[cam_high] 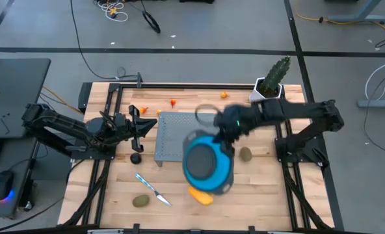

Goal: Pick & Place Fruit
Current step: Put the blue strainer bowl on the shelf

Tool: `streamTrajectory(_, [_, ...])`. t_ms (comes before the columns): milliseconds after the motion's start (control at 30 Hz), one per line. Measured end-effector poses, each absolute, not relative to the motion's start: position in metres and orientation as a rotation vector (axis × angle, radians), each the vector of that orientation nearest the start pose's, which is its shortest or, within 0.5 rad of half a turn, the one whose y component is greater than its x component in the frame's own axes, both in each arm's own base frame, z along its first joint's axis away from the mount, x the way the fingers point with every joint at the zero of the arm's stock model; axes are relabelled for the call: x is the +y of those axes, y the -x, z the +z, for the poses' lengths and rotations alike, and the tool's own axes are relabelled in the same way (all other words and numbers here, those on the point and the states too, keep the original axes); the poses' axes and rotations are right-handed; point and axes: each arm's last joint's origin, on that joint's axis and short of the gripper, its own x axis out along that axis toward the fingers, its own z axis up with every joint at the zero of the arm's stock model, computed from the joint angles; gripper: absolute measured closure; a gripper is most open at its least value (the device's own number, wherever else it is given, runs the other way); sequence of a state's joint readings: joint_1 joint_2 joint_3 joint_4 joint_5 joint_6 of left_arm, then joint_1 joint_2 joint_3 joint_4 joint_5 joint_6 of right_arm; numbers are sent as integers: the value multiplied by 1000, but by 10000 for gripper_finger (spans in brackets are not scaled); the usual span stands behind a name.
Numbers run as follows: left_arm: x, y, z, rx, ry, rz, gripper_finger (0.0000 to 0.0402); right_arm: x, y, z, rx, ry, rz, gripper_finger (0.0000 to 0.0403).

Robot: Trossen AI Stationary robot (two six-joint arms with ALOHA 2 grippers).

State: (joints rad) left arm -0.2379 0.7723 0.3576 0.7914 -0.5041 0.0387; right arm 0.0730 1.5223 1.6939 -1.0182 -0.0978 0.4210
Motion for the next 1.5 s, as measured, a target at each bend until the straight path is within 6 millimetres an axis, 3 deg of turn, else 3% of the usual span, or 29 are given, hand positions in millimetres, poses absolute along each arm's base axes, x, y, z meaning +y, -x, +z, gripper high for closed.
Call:
streamTrajectory(200, [-25, -164, 278, -347, 97, 270, 381, -19, -309, 391, 864, -468, -25, 381])
streamTrajectory(700, [-26, -165, 277, -336, 95, 270, 381, -74, -311, 361, 1013, -520, -167, 374])
streamTrajectory(933, [-25, -165, 277, -333, 93, 274, 380, -85, -308, 357, 1049, -554, -144, 374])
streamTrajectory(1267, [-25, -165, 277, -333, 95, 274, 379, -87, -305, 344, 1104, -527, -139, 371])
streamTrajectory(1500, [-25, -165, 277, -333, 95, 274, 381, -88, -307, 343, 1089, -509, -129, 343])
